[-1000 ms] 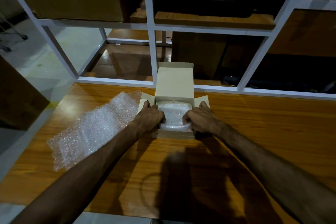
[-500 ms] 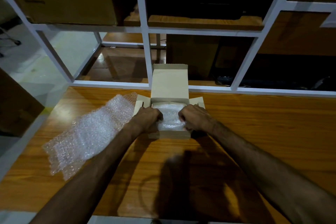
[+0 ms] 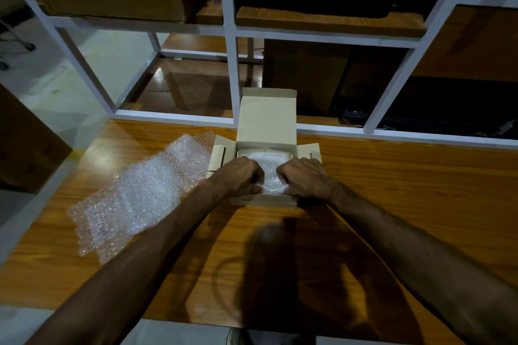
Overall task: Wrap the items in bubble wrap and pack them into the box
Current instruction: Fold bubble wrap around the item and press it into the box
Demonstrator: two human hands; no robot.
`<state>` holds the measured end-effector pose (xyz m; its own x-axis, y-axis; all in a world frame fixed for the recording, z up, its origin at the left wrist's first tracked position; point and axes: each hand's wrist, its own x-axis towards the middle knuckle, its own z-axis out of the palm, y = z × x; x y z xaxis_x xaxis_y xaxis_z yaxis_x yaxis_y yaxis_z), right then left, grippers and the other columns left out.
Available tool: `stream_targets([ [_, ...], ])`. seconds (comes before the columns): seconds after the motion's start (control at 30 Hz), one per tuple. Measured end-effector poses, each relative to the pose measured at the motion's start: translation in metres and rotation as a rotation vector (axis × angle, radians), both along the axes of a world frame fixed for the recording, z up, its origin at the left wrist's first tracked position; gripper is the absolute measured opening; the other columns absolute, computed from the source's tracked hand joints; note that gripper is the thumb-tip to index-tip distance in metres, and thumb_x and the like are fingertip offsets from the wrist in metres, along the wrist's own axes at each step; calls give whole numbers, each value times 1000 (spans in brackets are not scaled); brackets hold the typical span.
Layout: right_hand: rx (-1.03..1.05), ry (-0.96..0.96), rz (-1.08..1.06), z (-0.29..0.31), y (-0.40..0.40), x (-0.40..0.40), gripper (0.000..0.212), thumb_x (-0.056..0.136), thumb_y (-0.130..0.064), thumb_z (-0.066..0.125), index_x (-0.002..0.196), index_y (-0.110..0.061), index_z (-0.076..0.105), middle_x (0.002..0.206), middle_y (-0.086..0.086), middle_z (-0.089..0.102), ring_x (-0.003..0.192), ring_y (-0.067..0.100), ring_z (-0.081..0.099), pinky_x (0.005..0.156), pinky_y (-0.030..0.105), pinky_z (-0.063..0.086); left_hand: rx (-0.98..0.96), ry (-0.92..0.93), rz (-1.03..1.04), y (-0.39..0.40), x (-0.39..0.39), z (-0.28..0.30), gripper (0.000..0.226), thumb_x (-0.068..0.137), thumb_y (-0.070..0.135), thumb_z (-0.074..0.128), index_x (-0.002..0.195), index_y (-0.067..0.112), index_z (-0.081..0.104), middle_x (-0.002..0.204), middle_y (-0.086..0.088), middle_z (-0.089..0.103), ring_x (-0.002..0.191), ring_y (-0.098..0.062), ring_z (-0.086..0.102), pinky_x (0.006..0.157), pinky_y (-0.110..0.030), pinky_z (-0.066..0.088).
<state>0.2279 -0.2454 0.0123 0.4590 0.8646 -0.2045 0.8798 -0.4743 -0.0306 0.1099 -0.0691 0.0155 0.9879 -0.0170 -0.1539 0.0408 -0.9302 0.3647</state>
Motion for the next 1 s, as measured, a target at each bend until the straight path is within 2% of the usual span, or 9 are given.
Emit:
stream_targets([
  [0.13, -15, -78, -3, 3, 1, -2, 24, 92, -40, 73, 101, -22, 58, 92, -1, 57, 84, 16, 51, 77, 34, 43, 38, 54, 39, -1, 12, 4, 17, 83, 24, 86, 83, 18, 70, 87, 1, 69, 83, -19, 65, 78, -42, 59],
  [0.3, -59, -162, 1, 5, 7, -8, 40, 93, -50, 69, 117, -18, 64, 110, 5, 67, 104, 24, 63, 90, 40, 48, 182, 35, 5, -7, 13, -2, 29, 83, 37, 86, 89, 19, 63, 101, -4, 68, 96, -22, 60, 80, -37, 53],
  [0.47, -8, 67, -32, 8, -10, -3, 13, 95, -26, 70, 100, -23, 58, 99, -3, 60, 89, 15, 56, 73, 28, 44, 229, 16, 55, -1, 1, -13, 15, 92, 29, 78, 97, 18, 70, 98, -2, 69, 92, -20, 66, 82, -37, 57],
  [0.6, 110, 184, -35, 16, -22, -9, 22, 101, -12, 60, 121, -17, 64, 119, 0, 61, 98, 12, 58, 79, 24, 46, 125, 43, 166, -6, -14, -7, 15, 97, 16, 59, 97, 8, 72, 81, 3, 65, 69, -8, 61, 63, -21, 50],
  [0.67, 182, 190, 17, 15, -25, -26, 27, 101, -15, 60, 128, -14, 62, 124, 4, 62, 106, 19, 62, 89, 31, 52, 179, 43, 91, -8, -25, -4, 24, 103, 20, 54, 106, 2, 70, 88, 1, 65, 78, -11, 61, 70, -19, 47],
  [0.73, 292, 126, 134, 0, -29, -47, 26, 95, -16, 70, 118, -6, 66, 112, 12, 68, 97, 28, 67, 86, 43, 59, 134, 14, 30, -15, -36, -12, 42, 103, 42, 45, 103, 8, 70, 98, -5, 68, 89, -20, 65, 82, -29, 52],
  [0.8, 344, 57, 130, -16, -35, -64, 32, 92, -28, 76, 114, -6, 68, 108, 12, 72, 95, 27, 70, 87, 41, 59, 143, -9, 13, -22, -48, -18, 58, 96, 58, 27, 95, 16, 66, 96, -4, 67, 87, -22, 64, 81, -40, 56],
  [0.9, 301, 62, 27, -25, -41, -77, 40, 92, -32, 75, 125, -13, 62, 119, 4, 70, 106, 20, 67, 102, 44, 52, 189, -43, 55, -30, -53, -23, 59, 92, 58, 19, 99, 19, 63, 97, -3, 68, 87, -22, 65, 80, -37, 53],
  [1.0, 318, 61, 7, -28, -40, -73, 22, 95, -21, 70, 114, -18, 60, 107, -2, 67, 98, 16, 64, 106, 41, 45, 252, -40, 32, -23, -52, -25, 53, 94, 56, 20, 103, 22, 60, 95, 0, 73, 84, -21, 68, 95, -39, 49],
])
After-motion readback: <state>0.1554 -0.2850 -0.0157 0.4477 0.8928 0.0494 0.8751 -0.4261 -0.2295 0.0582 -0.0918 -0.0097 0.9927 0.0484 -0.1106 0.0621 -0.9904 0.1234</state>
